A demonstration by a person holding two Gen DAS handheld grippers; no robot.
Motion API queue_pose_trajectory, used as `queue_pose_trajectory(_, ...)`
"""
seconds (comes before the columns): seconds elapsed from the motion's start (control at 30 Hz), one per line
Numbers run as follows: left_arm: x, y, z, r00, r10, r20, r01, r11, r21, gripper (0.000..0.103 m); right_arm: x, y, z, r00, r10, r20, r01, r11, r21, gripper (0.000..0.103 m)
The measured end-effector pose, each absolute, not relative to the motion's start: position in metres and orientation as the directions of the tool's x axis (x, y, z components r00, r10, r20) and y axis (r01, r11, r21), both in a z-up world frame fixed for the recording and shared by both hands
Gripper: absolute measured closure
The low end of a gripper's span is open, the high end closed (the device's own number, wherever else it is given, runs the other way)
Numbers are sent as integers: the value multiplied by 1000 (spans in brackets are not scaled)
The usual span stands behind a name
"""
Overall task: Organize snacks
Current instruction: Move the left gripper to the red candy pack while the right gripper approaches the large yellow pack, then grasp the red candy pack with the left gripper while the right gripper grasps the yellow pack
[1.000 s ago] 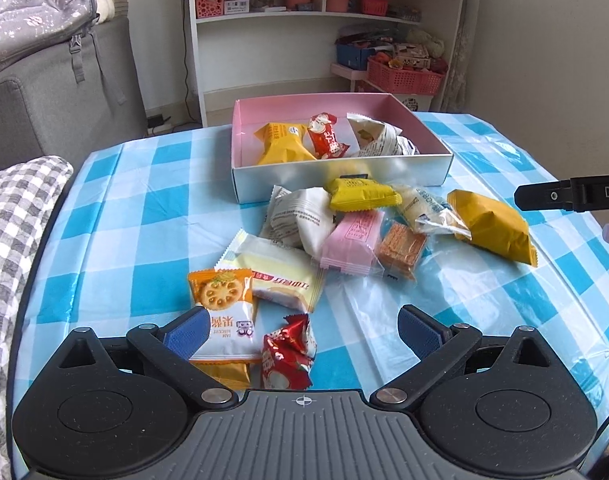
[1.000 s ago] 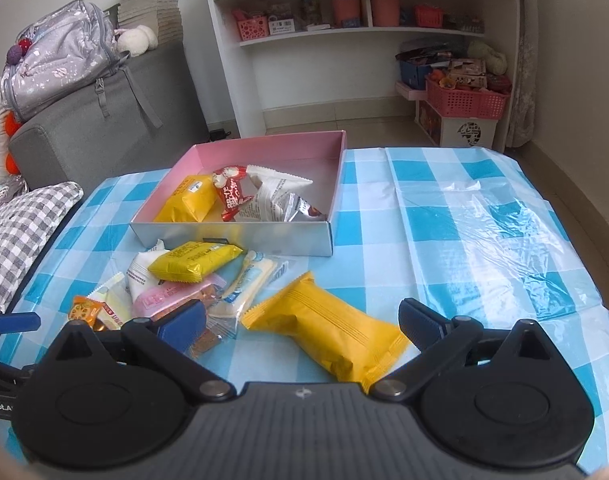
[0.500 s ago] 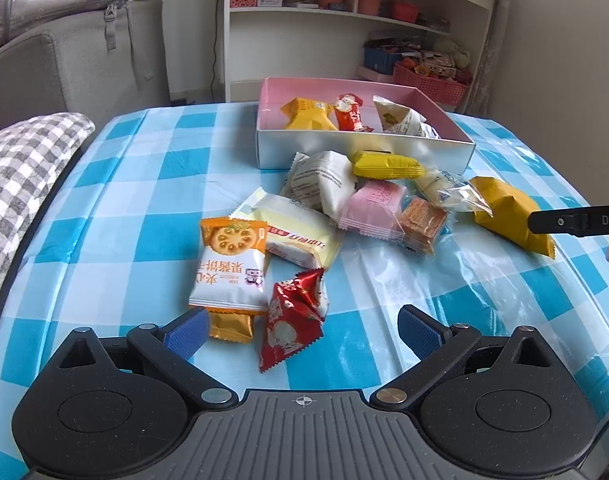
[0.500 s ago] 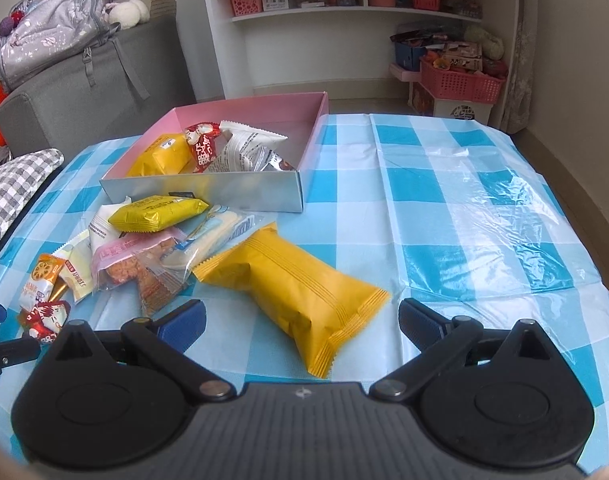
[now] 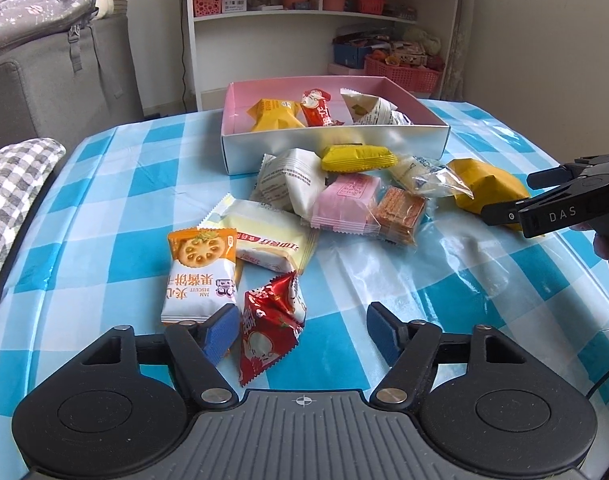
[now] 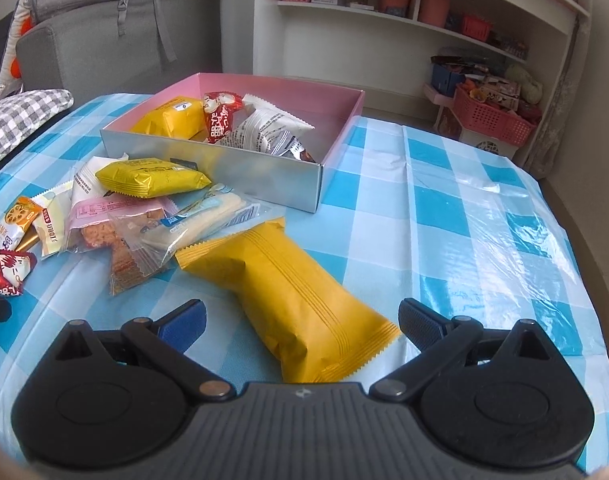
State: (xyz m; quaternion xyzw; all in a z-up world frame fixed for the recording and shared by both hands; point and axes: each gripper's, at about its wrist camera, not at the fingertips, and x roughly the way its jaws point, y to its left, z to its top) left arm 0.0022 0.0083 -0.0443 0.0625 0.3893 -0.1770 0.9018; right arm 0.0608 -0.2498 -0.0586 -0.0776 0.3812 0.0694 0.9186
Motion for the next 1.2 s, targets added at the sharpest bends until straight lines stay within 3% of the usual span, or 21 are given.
queue_pose_trajectory(0.23,7,9,-49,611,-274,-743,368,929,-40,60,61,-246,-60,670,115,-733,-238,969,-67,6)
queue_pose_trajectory(0.53,5,5,-47,592,-313,-742,403,913,-63,60,53,-232,-52,572,290,-768,-358,930,84,8)
queue_pose_trajectory(0.93,14,-3,-57,585,-287,-758,399,916,-38,58,56,-209,-60,609,178,-773,-358,931,-68,8)
queue_pose_trajectory(1.1,15,-6,-57,587,-284,-758,408,913,-26,62,54,-199,-64,623,176,-762,-368,926,-87,18)
queue_pose_trajectory(1.13,15,-6,-57,586,-284,-759,409,912,-26,70,53,-197,-64,623,180,-761,-375,923,-89,20)
queue_pose_trajectory(1.2,15,-6,-56,583,-286,-760,412,911,-27,71,52,-194,-62,623,193,-758,-388,918,-84,33)
